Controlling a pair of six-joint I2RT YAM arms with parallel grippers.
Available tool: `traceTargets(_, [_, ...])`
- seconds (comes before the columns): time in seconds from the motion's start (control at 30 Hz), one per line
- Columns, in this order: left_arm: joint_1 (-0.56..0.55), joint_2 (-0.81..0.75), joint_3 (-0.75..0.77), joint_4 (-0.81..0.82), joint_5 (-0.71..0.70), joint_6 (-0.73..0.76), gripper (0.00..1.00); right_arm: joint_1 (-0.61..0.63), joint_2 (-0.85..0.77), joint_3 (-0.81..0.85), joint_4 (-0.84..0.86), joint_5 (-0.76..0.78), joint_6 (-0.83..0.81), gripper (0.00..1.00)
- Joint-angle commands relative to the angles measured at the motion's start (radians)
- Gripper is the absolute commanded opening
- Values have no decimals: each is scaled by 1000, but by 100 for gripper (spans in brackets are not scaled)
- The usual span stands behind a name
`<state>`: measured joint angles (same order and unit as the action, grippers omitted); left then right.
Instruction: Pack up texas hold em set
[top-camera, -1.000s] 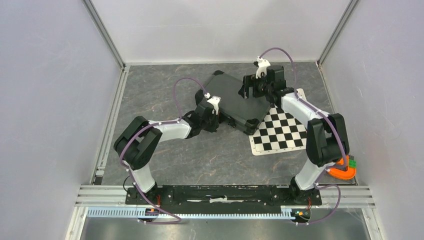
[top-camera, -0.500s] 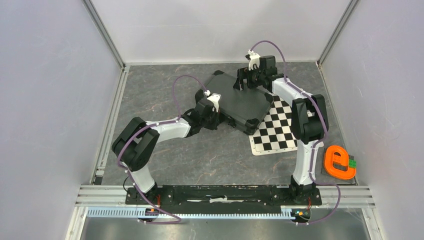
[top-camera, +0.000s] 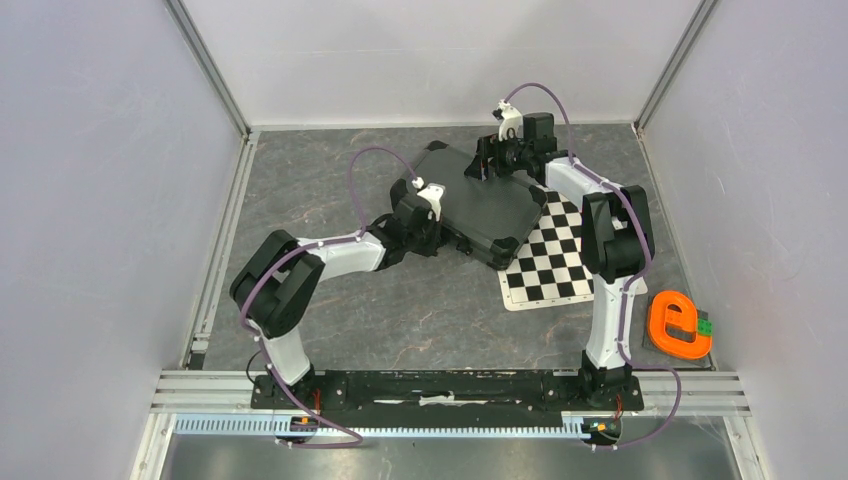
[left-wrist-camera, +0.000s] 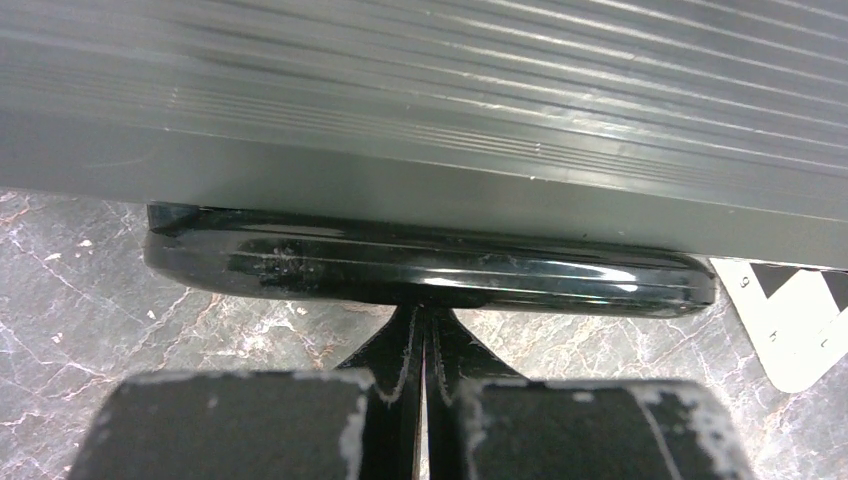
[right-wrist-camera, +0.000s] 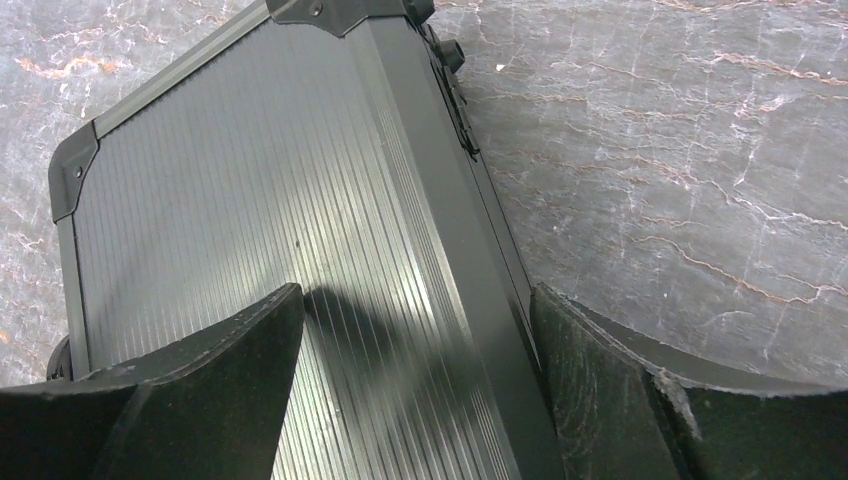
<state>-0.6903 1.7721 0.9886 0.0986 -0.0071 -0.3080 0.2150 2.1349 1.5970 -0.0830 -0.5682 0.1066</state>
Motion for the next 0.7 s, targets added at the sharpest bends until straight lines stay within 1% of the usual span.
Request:
traceTargets(0.0, [5,22,34,8,-22,33,2,21,39,-51,-82,-24,-2,86])
traceTargets(0.67, [5,77,61,6,-39,40,2,21,20,-121,-39,-50,9,82])
